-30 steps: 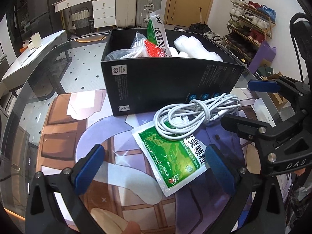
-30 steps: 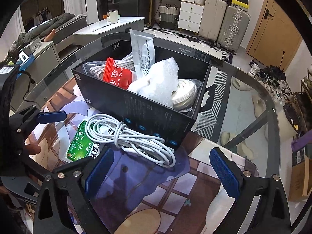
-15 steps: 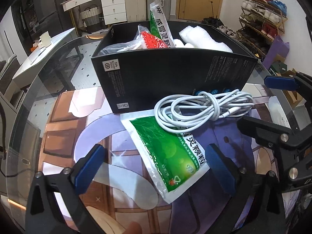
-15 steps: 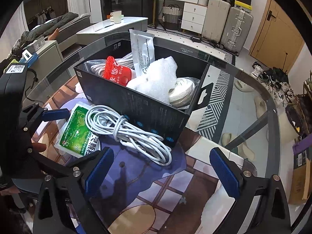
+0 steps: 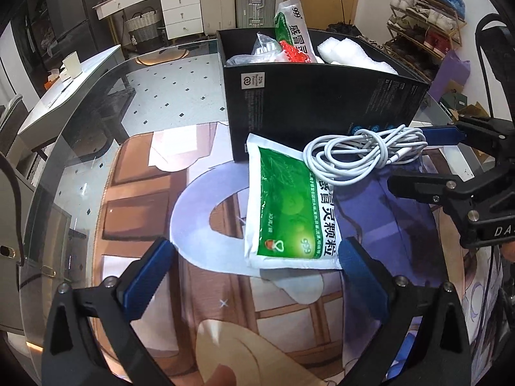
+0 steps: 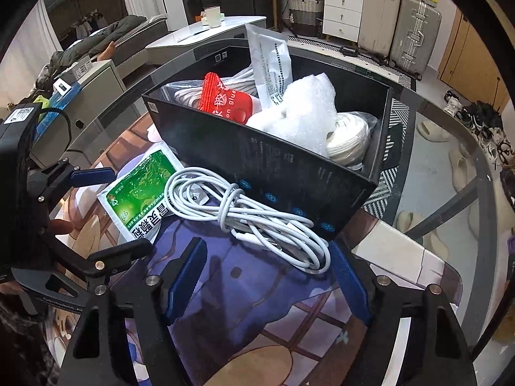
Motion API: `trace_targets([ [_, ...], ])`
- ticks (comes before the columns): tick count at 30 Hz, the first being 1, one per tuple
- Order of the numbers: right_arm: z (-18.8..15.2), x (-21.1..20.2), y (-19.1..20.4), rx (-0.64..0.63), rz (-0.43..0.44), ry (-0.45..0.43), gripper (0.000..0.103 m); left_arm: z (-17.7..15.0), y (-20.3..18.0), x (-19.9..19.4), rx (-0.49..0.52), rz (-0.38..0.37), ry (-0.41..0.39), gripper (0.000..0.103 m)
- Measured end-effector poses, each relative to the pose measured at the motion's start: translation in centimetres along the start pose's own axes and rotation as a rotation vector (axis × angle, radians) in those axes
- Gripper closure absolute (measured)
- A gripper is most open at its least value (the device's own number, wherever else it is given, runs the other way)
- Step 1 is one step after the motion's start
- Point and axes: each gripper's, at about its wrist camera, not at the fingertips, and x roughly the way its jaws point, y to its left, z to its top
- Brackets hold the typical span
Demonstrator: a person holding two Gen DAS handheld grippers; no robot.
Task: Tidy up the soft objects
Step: 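Withdraw both tools from the box toward the green sachet and white cable, then grasp the green sachet with the left tool while the right tool grasps the white cable coil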
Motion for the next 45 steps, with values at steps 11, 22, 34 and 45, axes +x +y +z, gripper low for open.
trace_targets([
  [11, -0.9, -1.0, 2.4, -0.101, 0.026, 0.062, 0.032, 0.9, 0.9, -0.4, 0.081, -0.096, 0.011, 0.0],
  [22, 0.9, 0.0, 3.1, -0.157, -0.052, 0.039, 0.032, 1.7, 0.2, 0.1, 0.059, -0.094, 0.003, 0.003],
  [34, 2.1, 2.1, 4.2, -0.194, -0.019, 0.052, 0.045, 1.1, 1.4, -0.5, 0.041, -0.084, -0.036, 0.027],
  [45, 1.1, 1.5, 3.3, -0.106, -0.011, 0.057, 0.059, 0.2, 2.5, -1.1, 0.034, -0.095, -0.056, 0.052],
])
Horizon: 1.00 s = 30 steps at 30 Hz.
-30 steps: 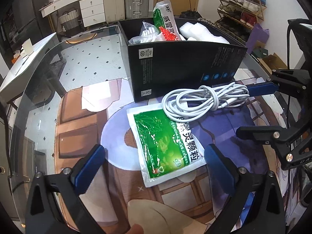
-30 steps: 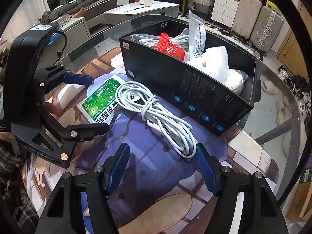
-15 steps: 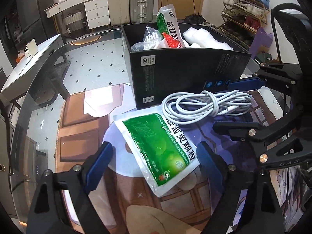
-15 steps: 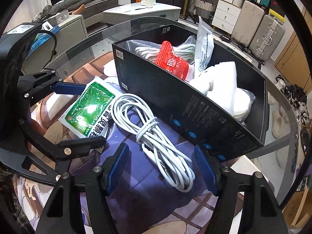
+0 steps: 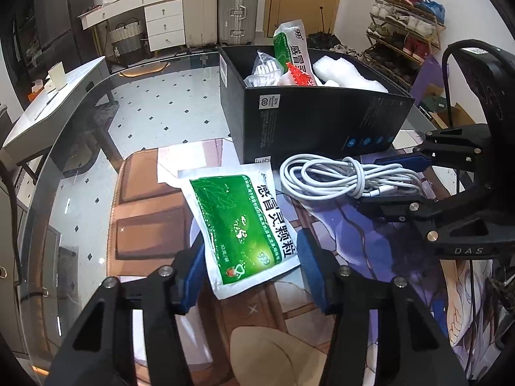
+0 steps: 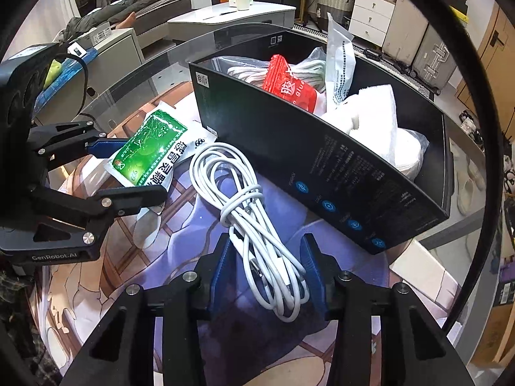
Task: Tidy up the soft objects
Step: 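Grasp the green sachet with the left tool while the right tool grasps the white cable coil, then lift the green sachet with the left tool while the right tool lifts the cable toward the box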
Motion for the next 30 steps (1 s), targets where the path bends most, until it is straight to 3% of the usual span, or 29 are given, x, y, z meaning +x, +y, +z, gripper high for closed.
trace_targets([
  [6, -1.3, -1.2, -1.0, 0.051, 0.02, -0.019, 0.065, 0.0, 0.5, -0.2, -0.008, -0.025, -0.006, 0.062],
  [10, -1.7, -1.4, -1.2, 0.069, 0.015, -0.014, 0.066, -0.1, 0.3, -0.3, -0.02, -0.087, 0.0, 0.087],
  [22, -1.6, -1.0, -0.6, 0.052, 0.013, -0.008, 0.064, -0.1, -0.2, -0.6, -0.016, -0.117, -0.008, 0.095],
  [26, -1.1, -0.6, -0.5, 0.061, 0.006, -0.009, 0.054, 0.0, -0.1, -0.6, -0.017, -0.125, -0.008, 0.095],
  [30, -0.7, -0.4, -0.7, 0.066, 0.018, -0.018, 0.057, 0.0, -0.2, -0.7, -0.013, -0.129, -0.01, 0.096],
])
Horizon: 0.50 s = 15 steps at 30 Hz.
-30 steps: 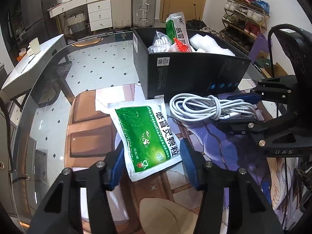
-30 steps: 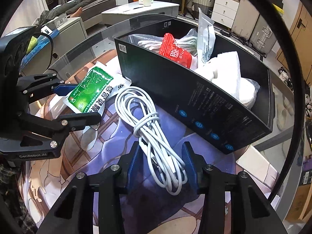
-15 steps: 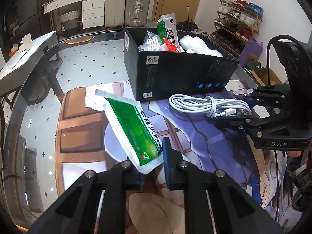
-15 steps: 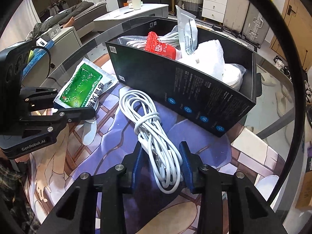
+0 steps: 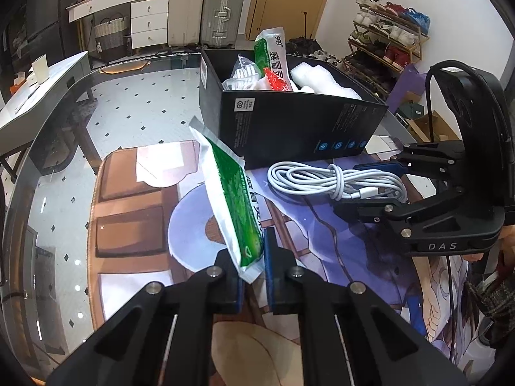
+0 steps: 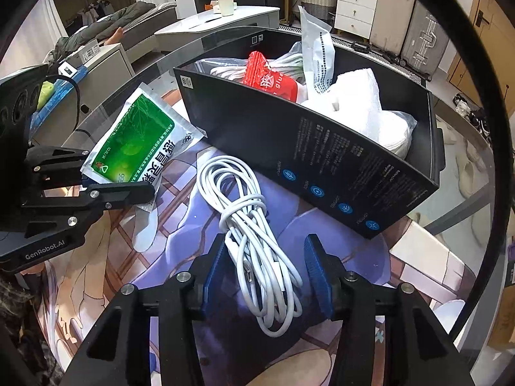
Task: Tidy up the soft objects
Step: 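Lift the green sachet with the left tool while the right tool lifts the cable toward the box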
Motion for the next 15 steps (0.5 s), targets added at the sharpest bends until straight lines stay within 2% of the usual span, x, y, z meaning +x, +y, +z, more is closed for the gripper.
trace_targets([
  [3, 0.0, 0.0, 0.0, 0.004, 0.0, -0.008, 0.067, 0.0, -0.1, -0.1, 0.002, -0.004, -0.007, 0.097],
  [9, -0.7, -1.0, -0.2, 0.031, 0.036, -0.035, 0.074, 0.0, -0.3, -0.4, 0.009, -0.004, -0.018, 0.097],
  [15, -1.5, -2.7, -0.4, 0.066, 0.046, -0.083, 0.077, 0.3, -1.0, -1.3, 0.038, 0.008, -0.048, 0.098],
])
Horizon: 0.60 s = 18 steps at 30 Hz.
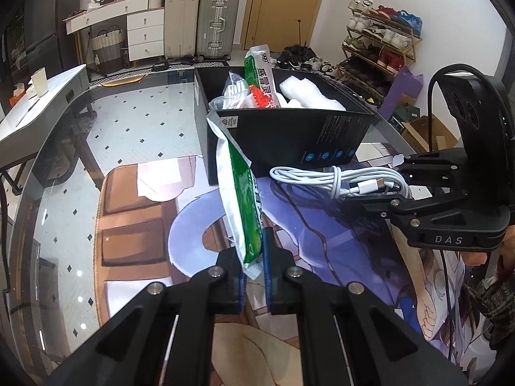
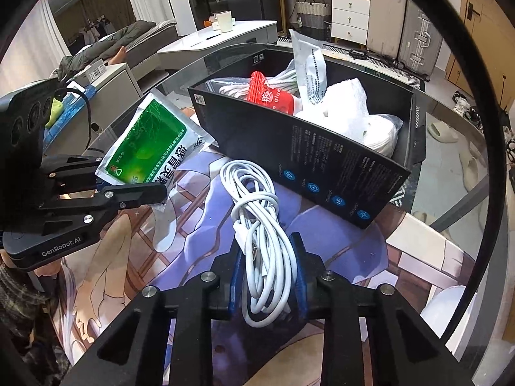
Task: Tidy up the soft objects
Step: 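Lift the green sachet with the left tool while the right tool lifts the cable toward the box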
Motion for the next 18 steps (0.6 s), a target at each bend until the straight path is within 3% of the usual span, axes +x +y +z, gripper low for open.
trace_targets([
  [5, -0.3, -1.4, 0.3, 0.006, 0.007, -0.033, 0.082, 0.5, -0.5, -0.2, 0.014, 0.006, 0.001, 0.098],
  [18, -0.6, -5.4, 0.4, 0.015, -0.003, -0.107, 0.082, 1.3, -1.7, -1.0, 0.048, 0.017, -0.014, 0.098],
])
